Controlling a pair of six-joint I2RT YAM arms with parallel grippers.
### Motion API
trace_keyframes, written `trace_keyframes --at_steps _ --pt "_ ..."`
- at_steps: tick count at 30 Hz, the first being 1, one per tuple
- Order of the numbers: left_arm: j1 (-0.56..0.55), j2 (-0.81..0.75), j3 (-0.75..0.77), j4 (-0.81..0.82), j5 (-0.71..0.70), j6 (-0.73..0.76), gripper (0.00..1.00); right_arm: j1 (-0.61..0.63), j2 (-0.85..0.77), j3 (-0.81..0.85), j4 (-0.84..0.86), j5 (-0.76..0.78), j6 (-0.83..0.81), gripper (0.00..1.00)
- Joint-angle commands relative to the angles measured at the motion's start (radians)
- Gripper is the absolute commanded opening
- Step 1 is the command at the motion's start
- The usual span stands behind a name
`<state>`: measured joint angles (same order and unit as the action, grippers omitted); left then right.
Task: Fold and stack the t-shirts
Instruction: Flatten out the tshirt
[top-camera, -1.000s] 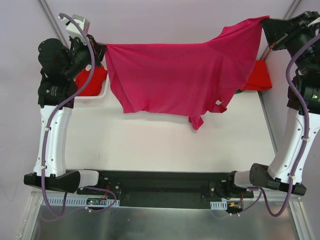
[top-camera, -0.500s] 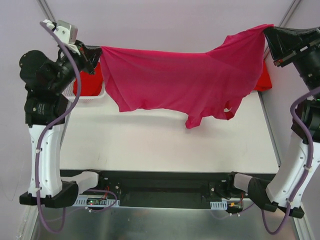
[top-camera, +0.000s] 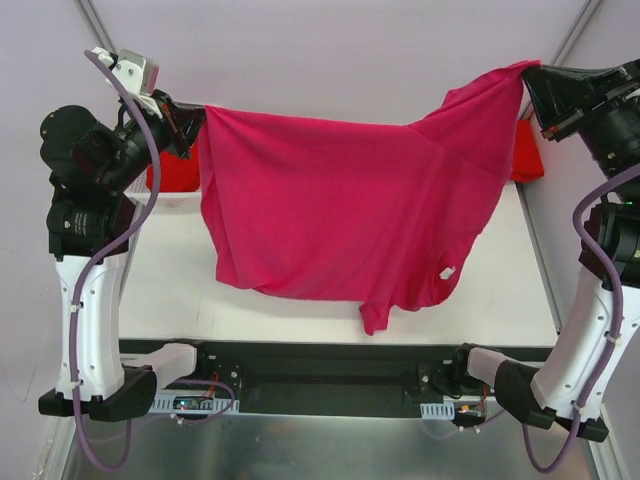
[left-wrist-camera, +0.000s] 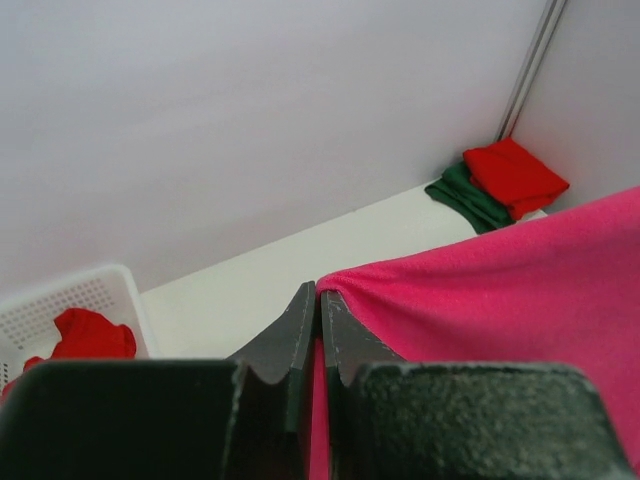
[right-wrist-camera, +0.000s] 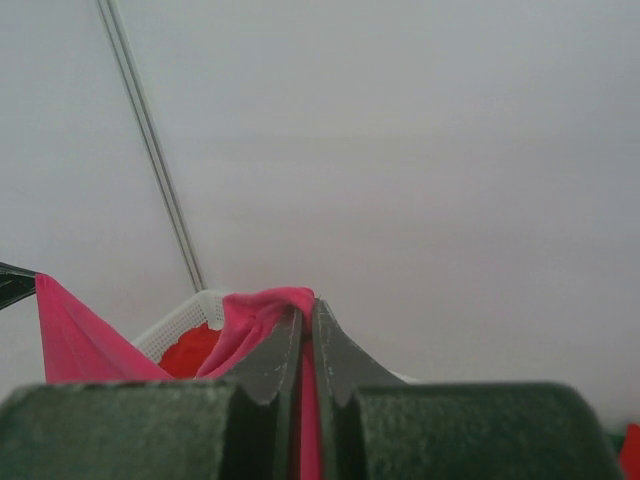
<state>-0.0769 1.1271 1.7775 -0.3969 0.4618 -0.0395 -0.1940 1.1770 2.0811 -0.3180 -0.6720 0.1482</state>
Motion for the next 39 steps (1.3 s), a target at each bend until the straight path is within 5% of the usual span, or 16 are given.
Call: trace_keyframes --at_steps 1,12,19,24,39 --pt "0.009 -0.059 0.042 0.01 0.015 -0.011 0.0 -0.012 -0.072 0.005 0.04 0.025 -0.024 0.01" --pt "0.009 -0.196 0.341 -0.121 0.158 -0.083 0.0 -0.012 -0.201 0.172 -0.01 0.012 -0.05 0.01" --pt "0.008 -0.243 0.327 -0.126 0.092 -0.027 0.0 -0.012 -0.185 0.165 -0.01 0.063 -0.062 0.01" --pt "0.008 -0.182 0.2 -0.094 0.043 -0.002 0.0 -0.012 -0.136 0.048 0.048 0.077 -0.049 0.01" --pt "0.008 0.232 -0.484 0.517 -0.087 -0.08 0.0 0.053 0.143 -0.613 0.306 0.048 -0.117 0.01"
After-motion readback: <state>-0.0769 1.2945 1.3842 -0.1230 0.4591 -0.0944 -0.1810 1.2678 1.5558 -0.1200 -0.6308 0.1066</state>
